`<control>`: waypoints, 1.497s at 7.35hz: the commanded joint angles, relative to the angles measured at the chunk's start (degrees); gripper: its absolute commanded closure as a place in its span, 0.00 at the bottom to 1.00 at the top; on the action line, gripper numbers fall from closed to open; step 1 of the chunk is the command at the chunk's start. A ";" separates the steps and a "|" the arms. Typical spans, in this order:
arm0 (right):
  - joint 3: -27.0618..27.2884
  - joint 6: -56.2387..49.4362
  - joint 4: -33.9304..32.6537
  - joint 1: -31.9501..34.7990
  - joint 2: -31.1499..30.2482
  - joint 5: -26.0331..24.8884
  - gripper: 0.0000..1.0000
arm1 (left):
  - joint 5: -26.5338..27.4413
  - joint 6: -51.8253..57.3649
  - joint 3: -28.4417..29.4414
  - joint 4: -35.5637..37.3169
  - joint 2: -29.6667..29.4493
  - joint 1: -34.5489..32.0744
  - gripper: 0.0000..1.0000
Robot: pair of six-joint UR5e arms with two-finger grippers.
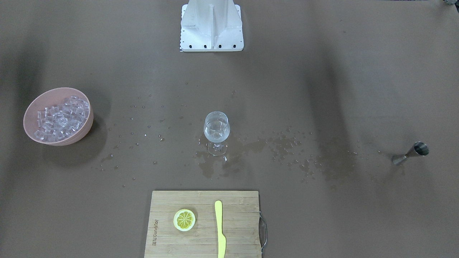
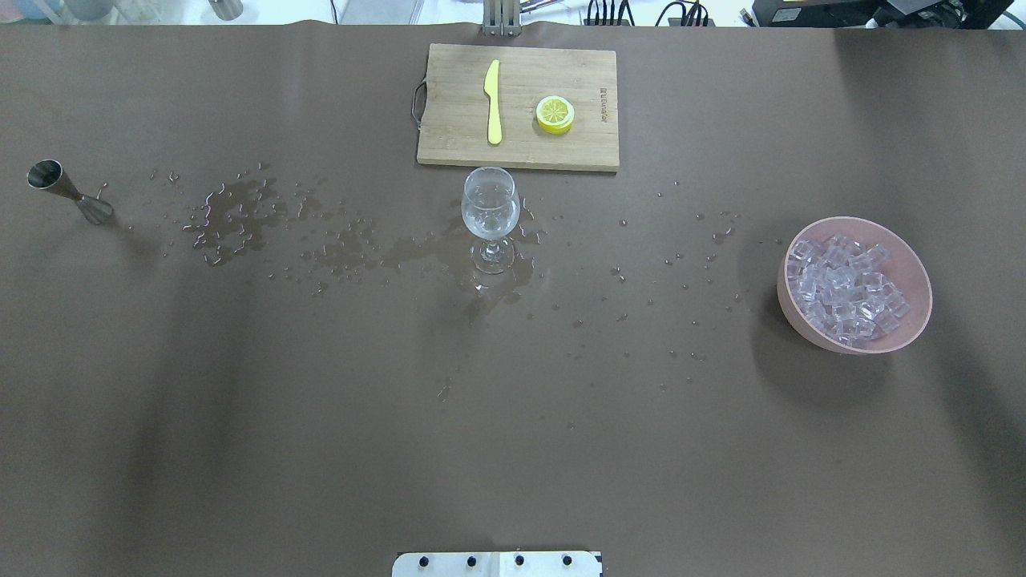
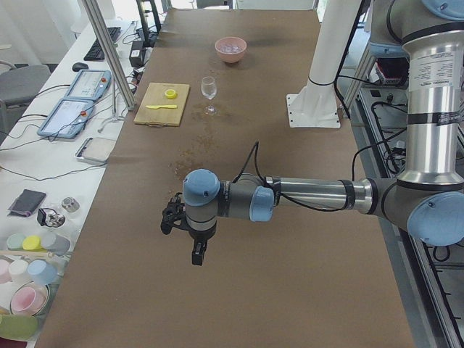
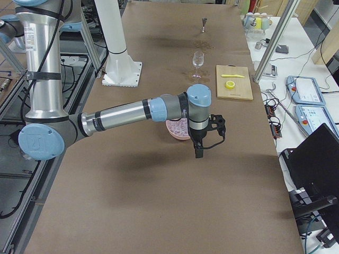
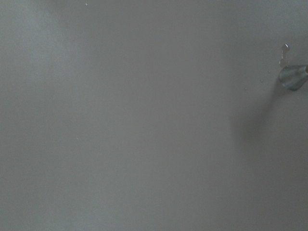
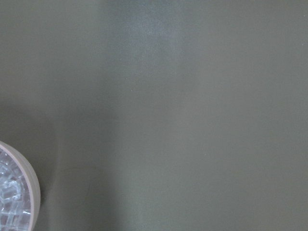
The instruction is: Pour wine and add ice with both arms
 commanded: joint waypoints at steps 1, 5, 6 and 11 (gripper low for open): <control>-0.28 -0.19 0.02 0.00 0.13 -0.10 0.00 | -0.01 -0.16 1.11 -6.81 -1.54 0.00 0.02; -0.28 -0.54 0.11 0.00 0.57 -0.36 0.00 | 0.43 -13.99 1.73 -28.42 -4.79 2.44 0.02; -0.28 -0.45 0.02 0.00 0.48 -0.36 0.00 | 0.52 -16.31 1.47 -30.47 -6.89 6.90 0.02; -0.37 -0.28 0.02 0.00 0.22 -0.10 0.00 | 27.51 -52.94 -4.94 -37.18 -7.97 21.24 0.01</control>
